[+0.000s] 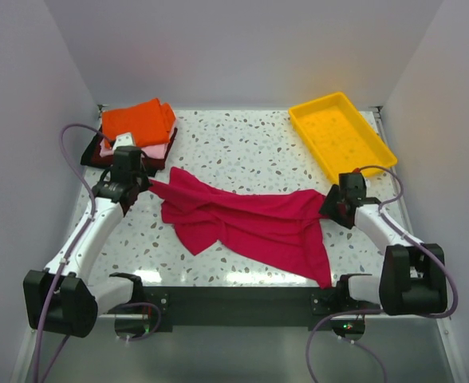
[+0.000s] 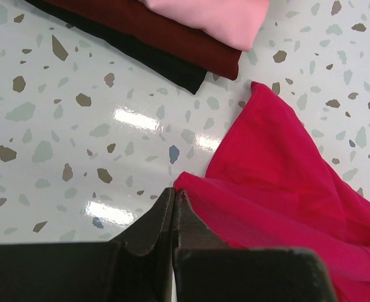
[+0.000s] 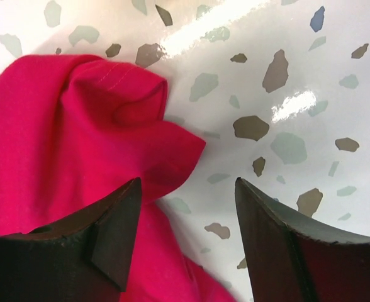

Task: Fold and stack the t-shirts
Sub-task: Flatten the tshirt out

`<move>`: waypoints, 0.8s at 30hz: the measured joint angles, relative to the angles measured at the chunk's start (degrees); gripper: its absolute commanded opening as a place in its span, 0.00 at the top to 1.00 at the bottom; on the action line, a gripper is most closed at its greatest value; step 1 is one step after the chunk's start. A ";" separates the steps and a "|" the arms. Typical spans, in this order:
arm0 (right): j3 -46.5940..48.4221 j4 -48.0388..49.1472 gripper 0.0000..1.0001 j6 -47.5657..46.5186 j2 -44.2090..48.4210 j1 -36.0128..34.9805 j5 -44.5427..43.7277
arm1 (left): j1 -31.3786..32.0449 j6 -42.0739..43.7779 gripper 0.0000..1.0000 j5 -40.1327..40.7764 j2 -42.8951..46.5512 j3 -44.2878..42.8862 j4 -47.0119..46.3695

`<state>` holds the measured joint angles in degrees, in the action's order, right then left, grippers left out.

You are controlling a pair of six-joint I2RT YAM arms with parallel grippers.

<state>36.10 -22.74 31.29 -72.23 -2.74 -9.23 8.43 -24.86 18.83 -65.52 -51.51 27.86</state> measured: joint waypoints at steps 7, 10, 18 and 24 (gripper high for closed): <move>-0.66 4.11 0.41 0.74 -2.51 4.20 3.93 | -0.66 0.50 1.00 -0.94 -0.17 0.00 -0.04; -0.76 5.49 0.46 1.01 -4.48 5.49 4.55 | -1.01 0.55 1.00 -1.53 -0.26 0.00 -0.13; -0.33 10.38 0.82 0.98 -7.48 5.81 4.55 | -1.66 0.68 1.00 -2.89 -0.70 0.02 -0.50; -0.15 10.43 1.00 1.01 -7.78 5.81 4.57 | -2.36 0.90 1.00 -3.89 -1.05 0.02 -0.68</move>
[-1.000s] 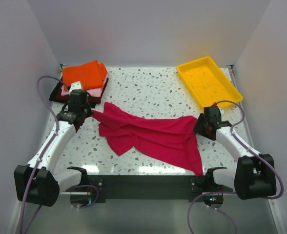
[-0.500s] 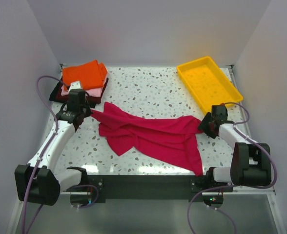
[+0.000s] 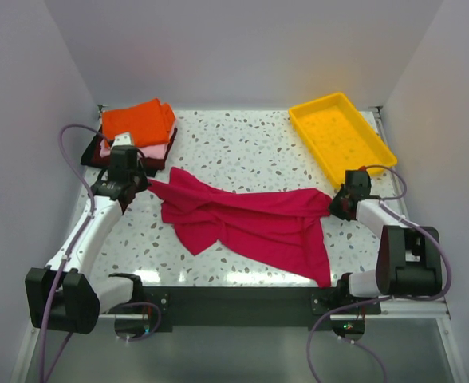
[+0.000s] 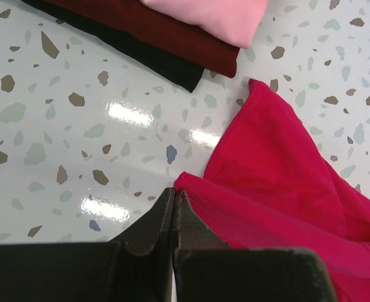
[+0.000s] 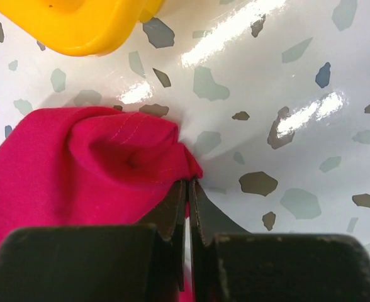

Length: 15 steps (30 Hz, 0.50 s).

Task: Fold and stack the t-shirts
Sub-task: Flatten the tshirt out

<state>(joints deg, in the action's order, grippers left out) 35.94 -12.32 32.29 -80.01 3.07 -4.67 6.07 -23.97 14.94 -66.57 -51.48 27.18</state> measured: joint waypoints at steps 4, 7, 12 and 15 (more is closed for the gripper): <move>0.72 -2.49 1.00 -0.57 0.85 0.00 0.00 | -0.59 0.24 1.00 -0.57 -0.04 0.00 -0.13; 1.38 -7.21 1.00 -1.66 4.90 0.00 -0.07 | -0.85 0.57 1.00 -1.18 0.07 0.00 -0.46; 8.57 -14.93 1.00 -4.63 14.71 0.00 -0.26 | -0.87 0.50 1.00 -3.63 1.33 -1.97 0.66; 14.53 -18.16 1.00 -6.60 19.39 0.00 -0.22 | -0.92 0.48 1.00 -5.16 2.05 -6.93 1.81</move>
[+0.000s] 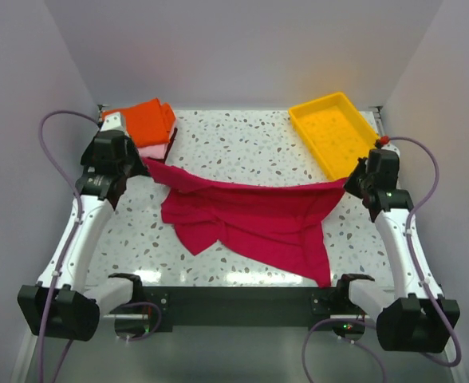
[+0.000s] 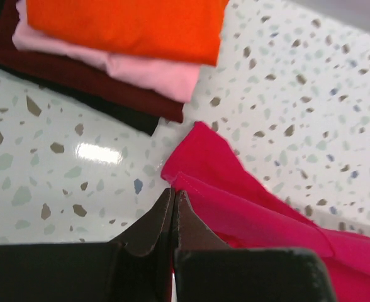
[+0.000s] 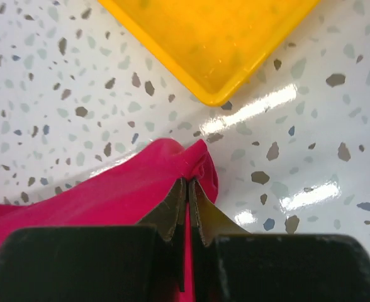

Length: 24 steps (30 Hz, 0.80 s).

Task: Fold and stack the t-shirts
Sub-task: Flatten the tshirt out

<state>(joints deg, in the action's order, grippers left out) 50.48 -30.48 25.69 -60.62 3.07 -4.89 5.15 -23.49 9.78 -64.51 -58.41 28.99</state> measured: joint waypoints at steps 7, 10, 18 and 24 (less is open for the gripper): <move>10.47 -7.85 1.00 -3.87 5.79 0.00 1.03 | 0.00 0.04 1.00 -1.75 5.07 -17.11 2.58; 16.46 -11.23 1.00 -5.68 8.13 -0.02 1.64 | 0.00 0.17 1.00 -2.08 7.87 -23.08 4.33; 36.35 -16.11 1.00 -10.43 13.75 -0.02 2.56 | -0.11 1.60 1.00 -3.15 12.44 -37.88 10.16; 49.33 -18.99 1.00 -13.16 17.99 -0.02 2.93 | -0.15 2.80 1.00 -3.17 14.03 -51.89 15.30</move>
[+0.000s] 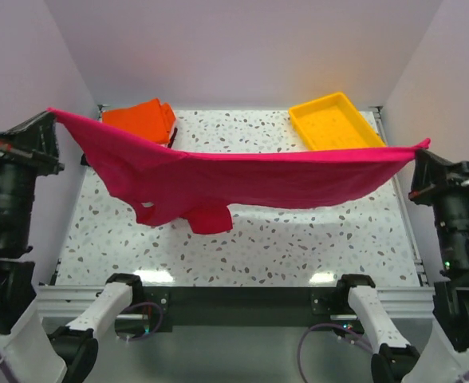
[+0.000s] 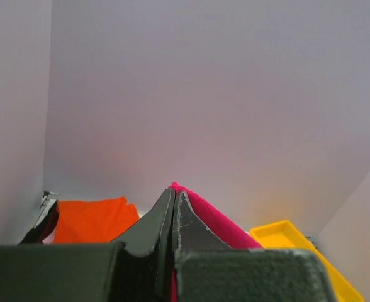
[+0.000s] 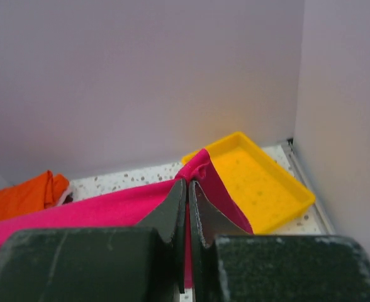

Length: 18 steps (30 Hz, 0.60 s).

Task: Fold and stack the t-shirts
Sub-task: Flatten the tshirt out

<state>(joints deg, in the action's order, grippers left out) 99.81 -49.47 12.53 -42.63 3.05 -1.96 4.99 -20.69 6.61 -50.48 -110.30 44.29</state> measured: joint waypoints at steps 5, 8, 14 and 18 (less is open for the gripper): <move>12.28 -2.82 1.00 -1.42 0.07 0.00 0.02 | 0.00 0.55 1.00 -0.39 0.37 -12.33 1.33; 18.38 -4.17 1.00 -1.81 0.00 0.00 0.04 | 0.00 0.52 1.00 -0.83 1.92 -14.86 1.18; 20.59 -4.42 1.00 -1.92 0.04 0.00 0.04 | 0.00 0.35 1.00 -2.84 2.95 -11.15 -0.48; 10.93 -2.23 1.00 -1.42 0.09 0.00 0.57 | 0.00 0.35 1.00 -4.52 1.03 -4.24 -1.25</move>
<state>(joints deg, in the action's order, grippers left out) 110.74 -51.70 11.11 -42.54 3.05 -1.39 4.99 -20.34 2.09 -49.45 -114.54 43.05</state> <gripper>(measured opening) 0.013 0.017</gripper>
